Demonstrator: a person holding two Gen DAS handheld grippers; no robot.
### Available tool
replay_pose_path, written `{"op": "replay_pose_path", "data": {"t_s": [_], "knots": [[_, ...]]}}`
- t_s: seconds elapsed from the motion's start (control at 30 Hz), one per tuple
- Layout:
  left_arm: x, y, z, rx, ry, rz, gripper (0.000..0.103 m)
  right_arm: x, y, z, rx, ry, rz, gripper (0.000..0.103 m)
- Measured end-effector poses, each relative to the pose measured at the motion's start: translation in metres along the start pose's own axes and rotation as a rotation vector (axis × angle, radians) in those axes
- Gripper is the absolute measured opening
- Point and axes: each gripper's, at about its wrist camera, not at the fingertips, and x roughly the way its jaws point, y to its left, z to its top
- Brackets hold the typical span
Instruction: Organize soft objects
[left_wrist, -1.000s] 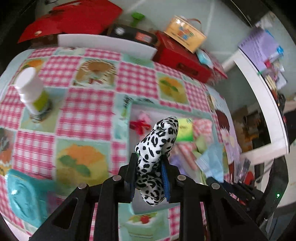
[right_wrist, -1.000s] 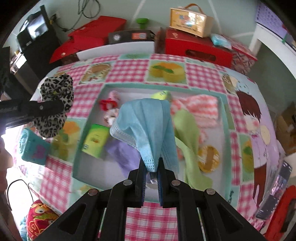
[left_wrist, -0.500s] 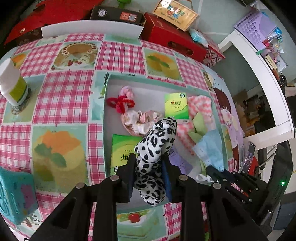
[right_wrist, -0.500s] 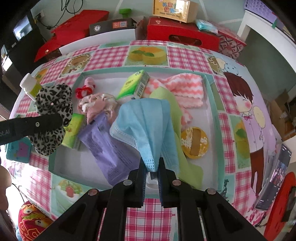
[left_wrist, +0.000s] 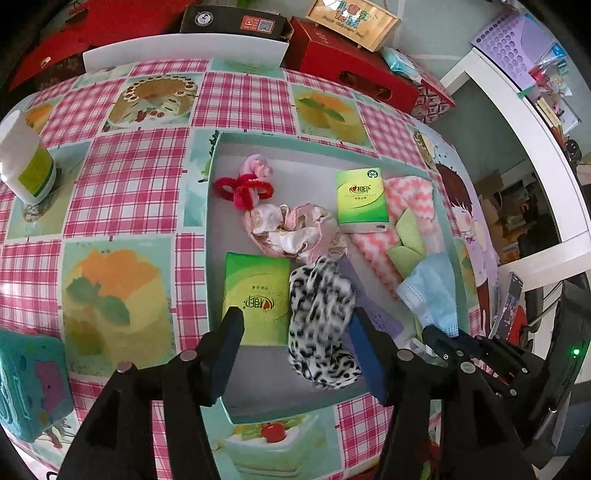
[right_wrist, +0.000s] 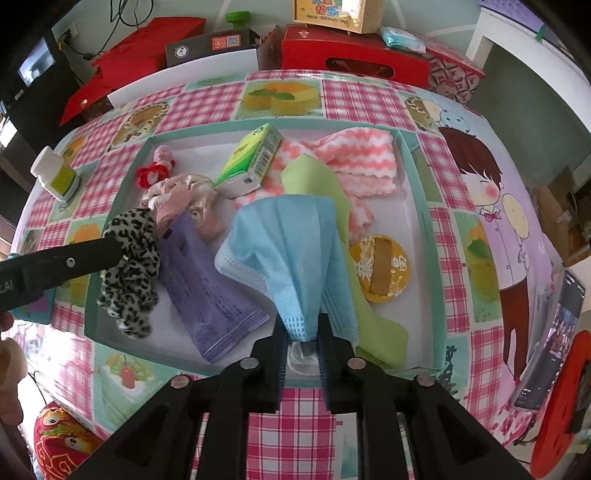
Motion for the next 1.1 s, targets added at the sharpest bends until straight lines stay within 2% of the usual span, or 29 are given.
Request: {"op": "replay_pose_path", "data": {"t_s": [0.13,0.23,0.27,0.37,0.4,0.43,0.47,0.5,0.53,0.6,0.67,1.1], "knots": [[-0.005,0.005,-0.002,-0.006,-0.019,0.013,0.068,0.0,0.0,-0.001,0.002,0.001,-0.002,0.043],[-0.01,0.01,-0.003,-0.011,-0.044,0.036,0.078,0.001,0.001,-0.001,0.002,0.007,0.002,0.06],[-0.012,0.012,-0.004,-0.012,-0.053,0.047,0.078,0.0,0.002,-0.002,0.0,0.006,0.002,0.064],[-0.018,0.018,-0.007,-0.015,-0.081,0.089,0.078,-0.001,0.002,-0.002,0.0,0.005,0.001,0.068],[-0.02,0.021,-0.008,-0.018,-0.093,0.102,0.079,-0.001,0.002,-0.002,0.001,0.005,0.001,0.073],[-0.022,0.023,-0.009,-0.022,-0.102,0.111,0.084,-0.002,0.001,-0.002,0.002,0.003,0.0,0.077],[-0.023,0.025,-0.01,-0.027,-0.113,0.124,0.095,-0.003,0.0,-0.003,0.003,-0.002,-0.004,0.086],[-0.026,0.029,-0.012,-0.031,-0.135,0.152,0.1,-0.004,0.0,-0.003,0.005,-0.006,-0.01,0.097],[-0.029,0.03,-0.014,-0.031,-0.151,0.175,0.101,-0.006,-0.001,-0.004,0.006,-0.009,-0.019,0.103],[-0.034,0.035,-0.018,-0.026,-0.178,0.234,0.101,-0.009,-0.001,-0.006,0.007,-0.017,-0.032,0.103],[-0.038,0.042,-0.022,-0.031,-0.188,0.256,0.101,-0.012,-0.001,-0.009,0.009,-0.018,-0.038,0.103],[-0.067,0.059,-0.053,-0.047,-0.265,0.288,0.101,-0.027,0.021,-0.033,-0.023,-0.029,-0.038,0.103]]}}
